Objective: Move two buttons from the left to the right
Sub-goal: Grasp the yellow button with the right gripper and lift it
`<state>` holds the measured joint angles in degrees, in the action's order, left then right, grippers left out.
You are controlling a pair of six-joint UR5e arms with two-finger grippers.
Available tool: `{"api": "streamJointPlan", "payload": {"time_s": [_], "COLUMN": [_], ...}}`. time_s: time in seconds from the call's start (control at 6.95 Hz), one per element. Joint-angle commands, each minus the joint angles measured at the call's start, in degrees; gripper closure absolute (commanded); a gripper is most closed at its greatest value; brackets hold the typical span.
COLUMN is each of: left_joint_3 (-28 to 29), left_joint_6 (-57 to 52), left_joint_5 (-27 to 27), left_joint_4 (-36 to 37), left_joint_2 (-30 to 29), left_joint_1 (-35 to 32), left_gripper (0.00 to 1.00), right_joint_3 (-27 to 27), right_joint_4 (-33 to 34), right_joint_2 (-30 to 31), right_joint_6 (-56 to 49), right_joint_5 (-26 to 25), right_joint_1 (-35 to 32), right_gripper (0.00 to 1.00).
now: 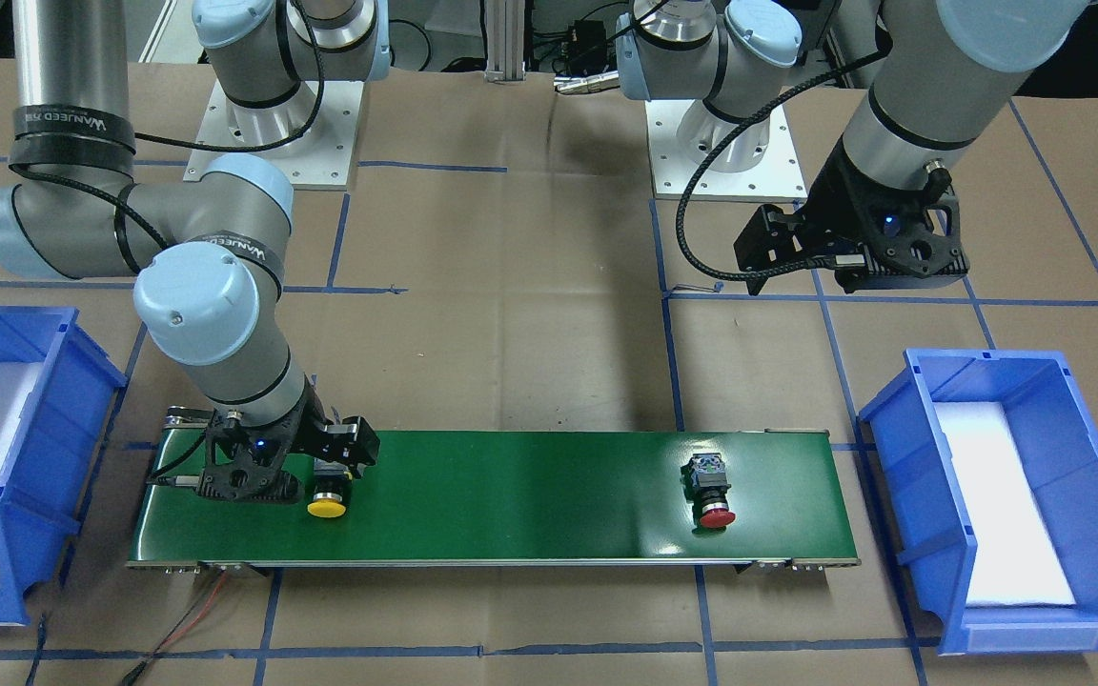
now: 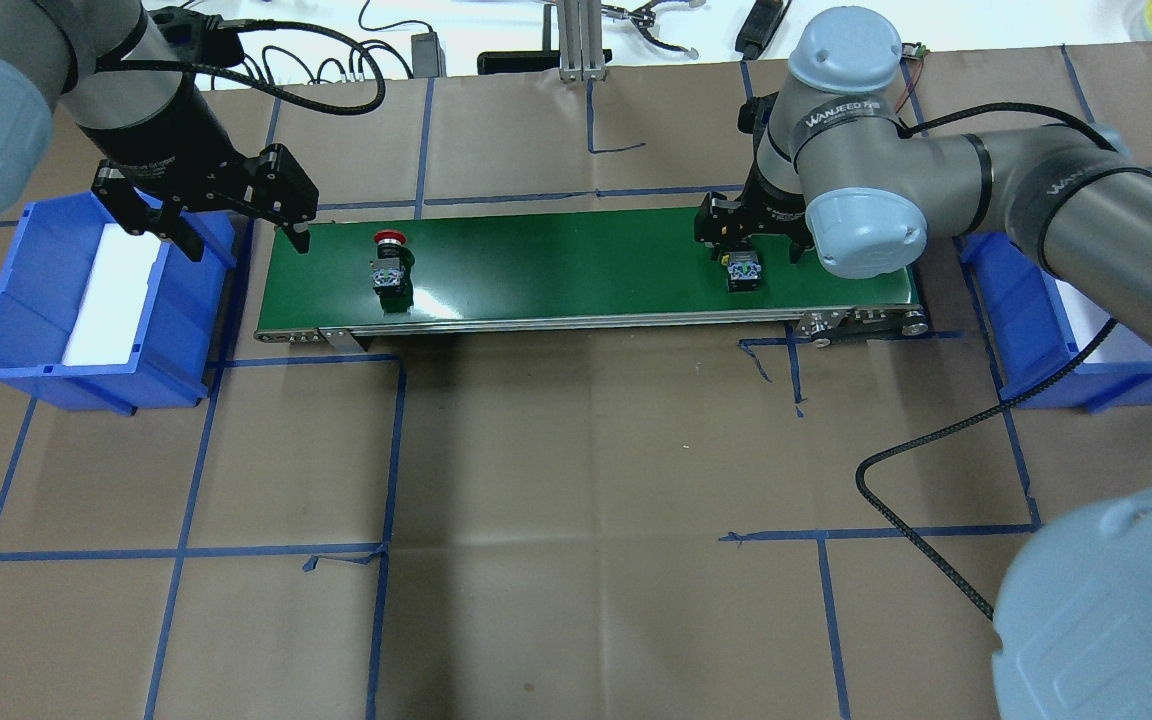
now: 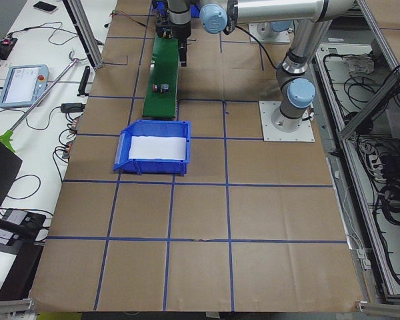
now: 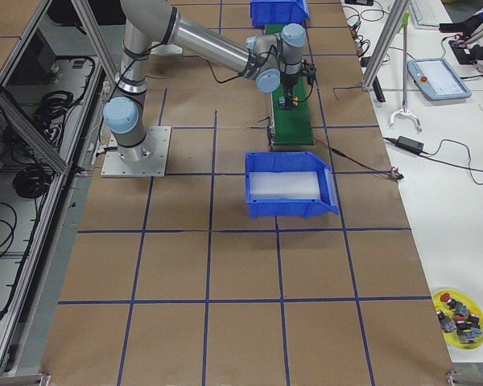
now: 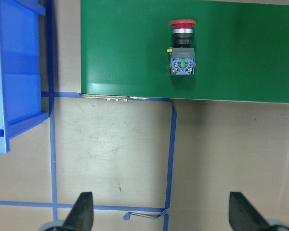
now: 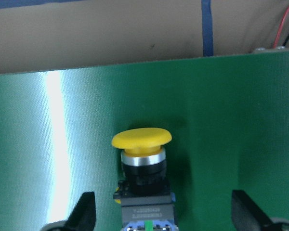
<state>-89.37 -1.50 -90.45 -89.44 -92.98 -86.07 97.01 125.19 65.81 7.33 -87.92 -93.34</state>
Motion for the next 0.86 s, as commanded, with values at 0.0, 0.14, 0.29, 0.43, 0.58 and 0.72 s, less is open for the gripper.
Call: {"api": "streamJointPlan", "payload": {"time_s": [0.0, 0.14, 0.29, 0.43, 0.58, 0.72], "left_joint_3": [1.3, 1.3, 1.3, 1.6, 1.7, 1.7], "left_joint_6": [0.2, 0.2, 0.2, 0.2, 0.2, 0.2], "left_joint_5": [-0.2, -0.2, -0.3, -0.3, -0.4, -0.4], "left_joint_4": [-1.2, -1.3, -1.2, -1.2, -1.2, -1.2], "left_joint_2": [-0.4, -0.3, -0.4, -0.3, -0.4, -0.4], "left_joint_1": [-0.3, -0.3, -0.3, -0.2, -0.2, -0.2], "left_gripper": [0.0, 0.0, 0.0, 0.0, 0.0, 0.0], "right_joint_3": [-0.3, -0.5, -0.7, -0.9, -1.6, -3.0], "right_joint_4": [0.4, 0.2, 0.1, 0.3, 0.3, -0.6], "right_joint_2": [-1.6, -1.6, -1.3, -1.1, 0.5, 3.9], "right_joint_6": [-0.1, -0.8, -2.3, -3.4, -5.7, -7.1], "right_joint_5": [-1.0, -1.0, -1.0, -2.9, -6.4, -6.5], "right_joint_1": [0.1, 0.1, 0.1, 0.3, 1.1, 3.3], "right_gripper": [0.19, 0.56, 0.93, 0.96, 0.96, 0.96]}}
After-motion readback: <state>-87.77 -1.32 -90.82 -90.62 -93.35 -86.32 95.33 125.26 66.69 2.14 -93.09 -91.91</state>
